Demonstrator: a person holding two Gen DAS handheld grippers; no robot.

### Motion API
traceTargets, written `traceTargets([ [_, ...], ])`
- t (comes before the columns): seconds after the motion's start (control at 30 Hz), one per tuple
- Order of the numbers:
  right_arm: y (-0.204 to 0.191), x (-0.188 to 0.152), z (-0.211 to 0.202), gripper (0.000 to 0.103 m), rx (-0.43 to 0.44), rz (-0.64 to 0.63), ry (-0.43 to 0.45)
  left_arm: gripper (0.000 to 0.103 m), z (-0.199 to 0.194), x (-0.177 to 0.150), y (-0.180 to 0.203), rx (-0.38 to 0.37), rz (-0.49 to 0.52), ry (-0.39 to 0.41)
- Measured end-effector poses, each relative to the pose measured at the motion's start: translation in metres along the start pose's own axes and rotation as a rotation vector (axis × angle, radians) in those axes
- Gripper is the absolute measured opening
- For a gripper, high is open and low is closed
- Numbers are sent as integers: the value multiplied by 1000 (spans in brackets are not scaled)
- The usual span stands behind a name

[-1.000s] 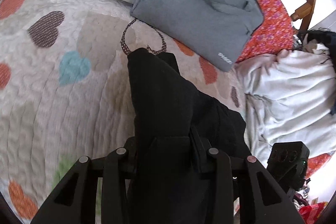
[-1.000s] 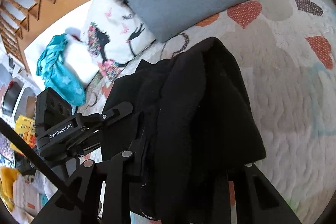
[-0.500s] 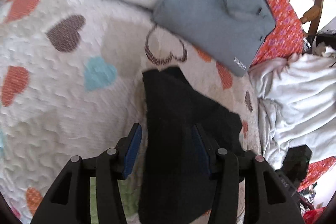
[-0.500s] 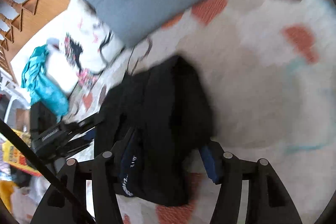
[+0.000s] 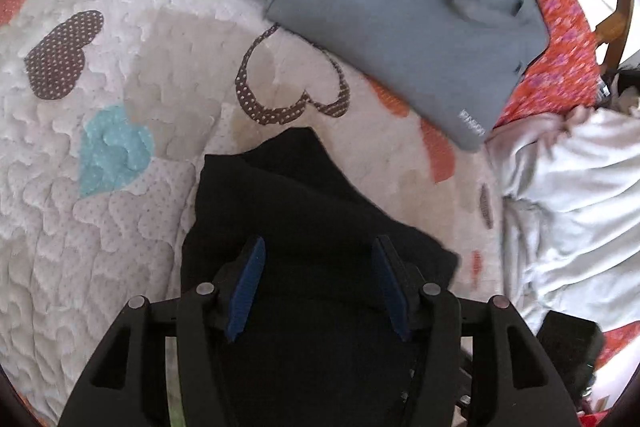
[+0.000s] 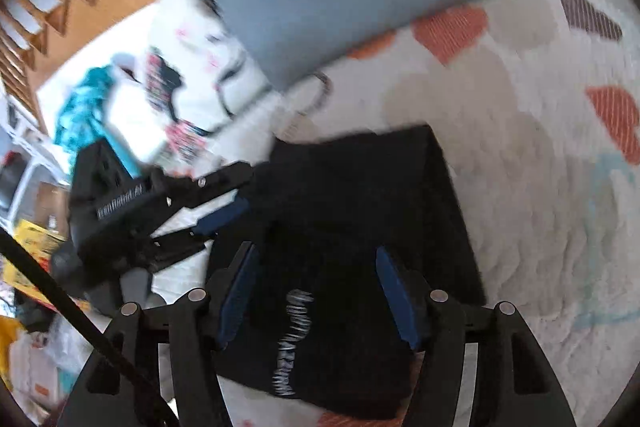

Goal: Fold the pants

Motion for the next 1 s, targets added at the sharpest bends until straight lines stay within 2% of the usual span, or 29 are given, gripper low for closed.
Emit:
traceTargets([
  [0.1,-2,3,-5,66,-4,-7,-5,54,-12,0,2,0,21,11],
  [0.27,-23,-4,-40,69,-21,-5,59,54,-59,-20,-10,-9,34,63],
  [0.4,-38,-35,-72,75,-53,-21,96,55,-101,-65,-21,32,75,115],
  [0.57,-39,-90,-99,75,-138,-33,79,55,-129,-126,-48,46,12,113],
  [0.7,-39,-127,-115,75,-202,-34,75,55,-143,-171,-55,127,26,171],
  [0.83,-47,-149,-119,75,-241,-60,65,55,-150,-200,-51,130,40,187],
  [1.0,-55,-167,-119,75,-293,-86,62,55,-164,-223,-39,194,105,247],
])
Point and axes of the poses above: each gripper's, at about its wrist camera, not at the fingertips, and z roughly the way its jaws point, y to its right, x to its top, the point moved 3 cm from there along z, roughly the way its jaws point, and after that the axes turned 15 degrees about x, right-handed, at the moved point
